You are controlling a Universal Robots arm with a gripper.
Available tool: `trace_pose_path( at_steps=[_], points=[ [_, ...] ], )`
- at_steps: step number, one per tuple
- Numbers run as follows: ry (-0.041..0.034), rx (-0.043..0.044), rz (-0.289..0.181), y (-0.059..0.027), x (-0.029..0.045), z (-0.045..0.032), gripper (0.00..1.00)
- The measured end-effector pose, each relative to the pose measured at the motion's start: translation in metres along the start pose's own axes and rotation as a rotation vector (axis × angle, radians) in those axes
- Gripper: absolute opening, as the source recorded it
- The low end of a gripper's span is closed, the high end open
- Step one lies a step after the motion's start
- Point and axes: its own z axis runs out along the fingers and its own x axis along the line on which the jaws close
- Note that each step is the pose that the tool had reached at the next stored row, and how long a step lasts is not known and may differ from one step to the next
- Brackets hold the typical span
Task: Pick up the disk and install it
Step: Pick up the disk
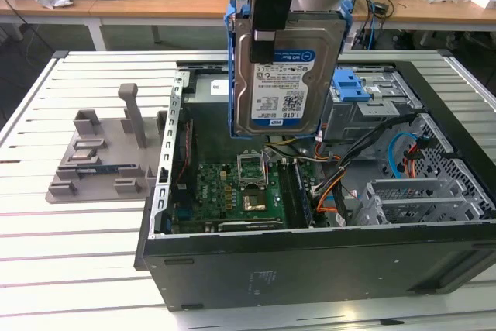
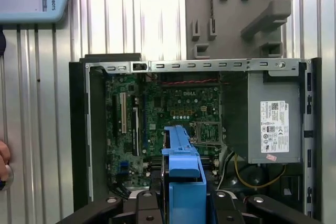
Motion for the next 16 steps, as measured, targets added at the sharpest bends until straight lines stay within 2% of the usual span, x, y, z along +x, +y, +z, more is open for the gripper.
trace_pose_path(
  at_steps=[16],
  points=[
    [0.0, 0.0, 0.0, -0.0011, 0.0138, 0.0006, 0.37]
  ],
)
